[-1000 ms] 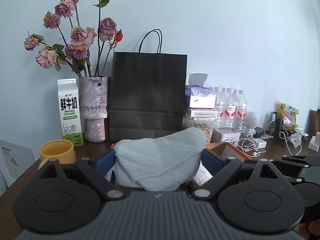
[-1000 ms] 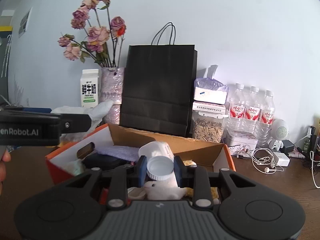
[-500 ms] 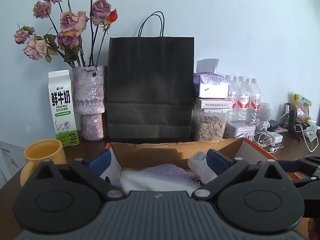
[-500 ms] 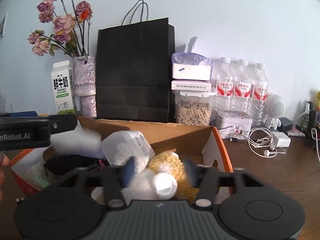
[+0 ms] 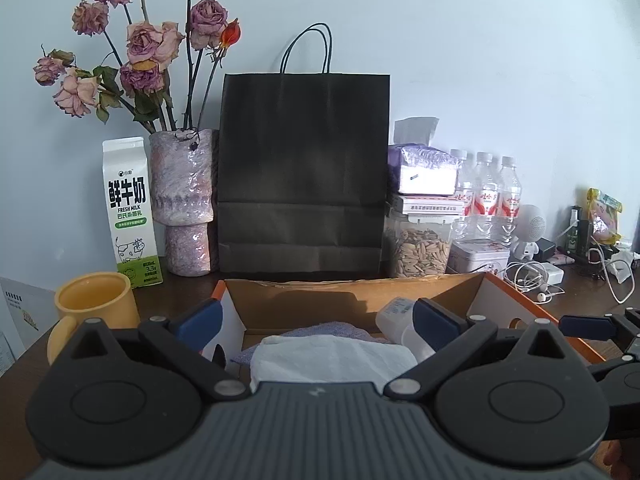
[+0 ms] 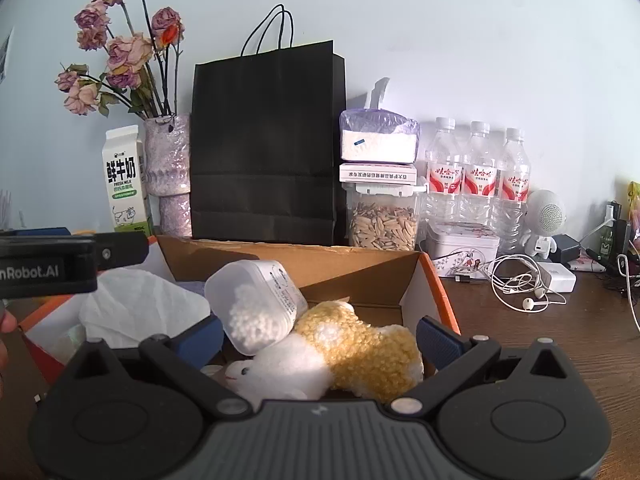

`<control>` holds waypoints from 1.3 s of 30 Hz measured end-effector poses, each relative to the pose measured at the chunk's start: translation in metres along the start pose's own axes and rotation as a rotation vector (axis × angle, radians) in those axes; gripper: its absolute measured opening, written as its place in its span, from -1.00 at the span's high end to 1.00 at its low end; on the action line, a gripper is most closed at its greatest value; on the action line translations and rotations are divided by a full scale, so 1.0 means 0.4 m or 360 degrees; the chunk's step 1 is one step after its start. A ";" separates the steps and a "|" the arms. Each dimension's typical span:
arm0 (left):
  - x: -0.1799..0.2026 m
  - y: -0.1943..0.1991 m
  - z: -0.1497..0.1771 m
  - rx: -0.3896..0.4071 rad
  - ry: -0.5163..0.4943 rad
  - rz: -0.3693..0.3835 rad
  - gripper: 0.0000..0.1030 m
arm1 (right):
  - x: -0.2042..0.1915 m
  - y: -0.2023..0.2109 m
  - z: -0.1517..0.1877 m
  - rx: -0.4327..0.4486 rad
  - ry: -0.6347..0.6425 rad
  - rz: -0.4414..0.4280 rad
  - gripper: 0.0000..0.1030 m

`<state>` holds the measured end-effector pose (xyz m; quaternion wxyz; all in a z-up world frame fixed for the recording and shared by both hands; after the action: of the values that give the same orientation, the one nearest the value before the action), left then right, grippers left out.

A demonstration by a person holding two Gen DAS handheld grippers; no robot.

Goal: Organize objects
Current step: 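Lower the tissue and cap into the box and open both tools, then grasp the black cable with the left tool while the right tool grasps a white cap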

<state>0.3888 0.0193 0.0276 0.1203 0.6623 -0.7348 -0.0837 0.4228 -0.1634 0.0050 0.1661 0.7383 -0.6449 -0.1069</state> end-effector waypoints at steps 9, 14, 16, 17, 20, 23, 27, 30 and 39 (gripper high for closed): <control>-0.021 0.110 0.019 0.0053 0.0002 0.0020 -1.00 | -0.007 0.103 0.012 0.0139 0.0009 -0.0010 -1.00; -0.034 0.174 0.056 0.0036 -0.0011 0.0011 -1.00 | -0.034 0.174 0.037 0.0157 0.0065 -0.0068 -1.00; -0.042 0.196 0.074 0.0012 0.0000 0.0008 -1.00 | -0.051 0.195 0.053 0.0146 0.0096 -0.0092 -1.00; -0.048 0.208 0.084 -0.0002 0.0005 0.0008 -1.00 | -0.060 0.205 0.060 0.0140 0.0113 -0.0101 -1.00; -0.066 0.236 0.123 -0.0056 0.0024 0.0011 -1.00 | -0.084 0.228 0.084 0.0097 0.0160 -0.0112 -1.00; -0.090 0.249 0.167 -0.0158 0.0042 -0.0013 -1.00 | -0.115 0.242 0.114 0.0021 0.0205 -0.0162 -0.93; -0.119 0.284 0.197 -0.0208 0.0081 -0.0015 -1.00 | -0.162 0.255 0.143 -0.0055 0.0273 -0.0251 -0.86; -0.133 0.301 0.217 -0.0245 0.0106 -0.0006 -1.00 | -0.196 0.250 0.160 -0.0135 0.0308 -0.0320 -0.59; -0.153 0.308 0.237 -0.0294 0.0170 0.0000 -1.00 | -0.254 0.189 0.180 -0.0336 0.0294 -0.0367 0.21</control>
<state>0.2497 0.0901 -0.0325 0.2199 0.6519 -0.7164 -0.1156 0.3118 -0.0793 -0.0381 0.2880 0.7926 -0.5230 -0.1240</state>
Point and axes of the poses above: each gripper's, at about its wrist camera, not at the fingertips, and y roughly against the way its jaws point, x to its right, z to its underside, the point moved 3 cm from there along -y, roughly the way its jaws point, and after that the axes turned 10 degrees about z, right-handed, at the moved point
